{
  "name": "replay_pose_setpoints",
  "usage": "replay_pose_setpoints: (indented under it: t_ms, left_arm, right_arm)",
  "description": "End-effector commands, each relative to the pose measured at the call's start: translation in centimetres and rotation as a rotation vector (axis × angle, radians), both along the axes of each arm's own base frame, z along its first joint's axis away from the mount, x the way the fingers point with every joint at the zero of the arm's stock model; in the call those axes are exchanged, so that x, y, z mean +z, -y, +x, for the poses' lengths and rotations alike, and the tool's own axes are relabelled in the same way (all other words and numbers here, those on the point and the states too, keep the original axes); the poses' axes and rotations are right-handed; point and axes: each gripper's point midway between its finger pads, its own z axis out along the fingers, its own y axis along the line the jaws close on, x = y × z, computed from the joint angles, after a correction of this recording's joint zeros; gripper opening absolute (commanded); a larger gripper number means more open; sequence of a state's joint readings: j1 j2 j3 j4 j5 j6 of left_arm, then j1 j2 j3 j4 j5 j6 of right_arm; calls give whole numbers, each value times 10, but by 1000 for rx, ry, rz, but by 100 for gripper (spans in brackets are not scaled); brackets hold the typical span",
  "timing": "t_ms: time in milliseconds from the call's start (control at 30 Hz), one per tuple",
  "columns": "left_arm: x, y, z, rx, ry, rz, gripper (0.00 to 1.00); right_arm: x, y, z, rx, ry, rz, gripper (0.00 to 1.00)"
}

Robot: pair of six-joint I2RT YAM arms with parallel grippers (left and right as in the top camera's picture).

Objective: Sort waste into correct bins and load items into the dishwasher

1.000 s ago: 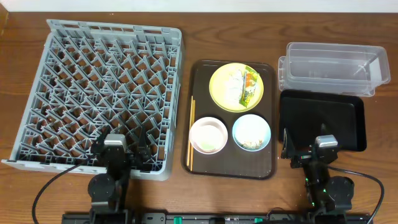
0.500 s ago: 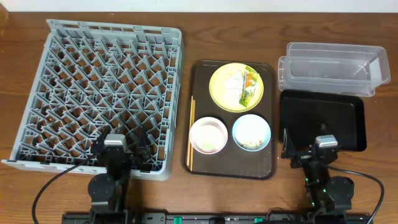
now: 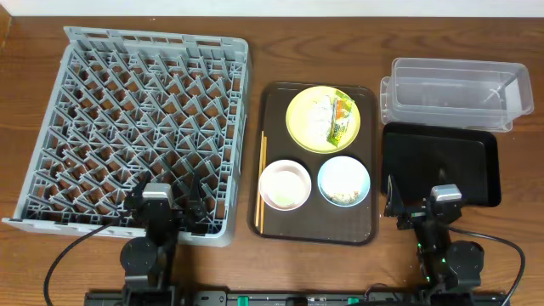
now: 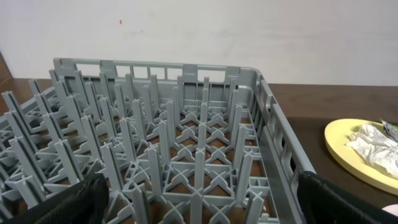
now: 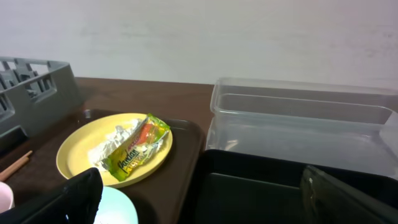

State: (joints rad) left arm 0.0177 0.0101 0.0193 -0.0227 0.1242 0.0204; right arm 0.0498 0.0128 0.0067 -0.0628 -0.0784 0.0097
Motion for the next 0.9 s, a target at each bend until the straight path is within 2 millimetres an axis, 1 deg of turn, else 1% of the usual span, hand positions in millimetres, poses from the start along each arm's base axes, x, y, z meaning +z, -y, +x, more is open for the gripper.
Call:
replay_pose_setpoints:
  t_ms: [0,133,200,267,333,433,533,633,700,733,800,833,867]
  left_arm:
    - [-14,4,-1,-21,-43,3,97]
    - [-14,4,-1,-16,-53,-59,97]
    - [-15,4,-4,-10,-92,-96,97]
    - [-13,4,-6,-8,-131,-97,97]
    - [-7,4,-9,-6,-177,-99,97]
    - [4,4,-13,0,-275,-100,97]
    - [16,3,-14,12,-384,-99,97]
    - [20,3,-14,16,-484,-101,97]
    - [22,3,-15,20,-553,-101,97]
    - [22,3,-15,23,-596,-101,97]
    - [23,2,-16,33,-686,-100,97]
    - [24,2,-16,35,-741,-100,97]
    - [24,2,-17,37,-785,-100,97]
  right_arm:
    - [1,-2,0,9,7,-5,99]
    - [2,-2,0,8,7,6,99]
    - [2,-1,-1,1,-8,37,99]
    - [5,-1,0,-1,-18,70,99]
    - [13,-1,1,-5,-48,100,99]
    - [26,-1,5,-9,-125,95,99]
    - [41,-2,14,-10,-233,90,99]
    - [55,-7,27,9,-341,88,99]
    - [60,-10,34,19,-396,84,99]
    - [65,-15,41,50,-457,69,99]
    - [70,-22,50,94,-537,52,99]
    - [71,-26,57,119,-619,33,99]
    - [71,-26,60,118,-670,31,99]
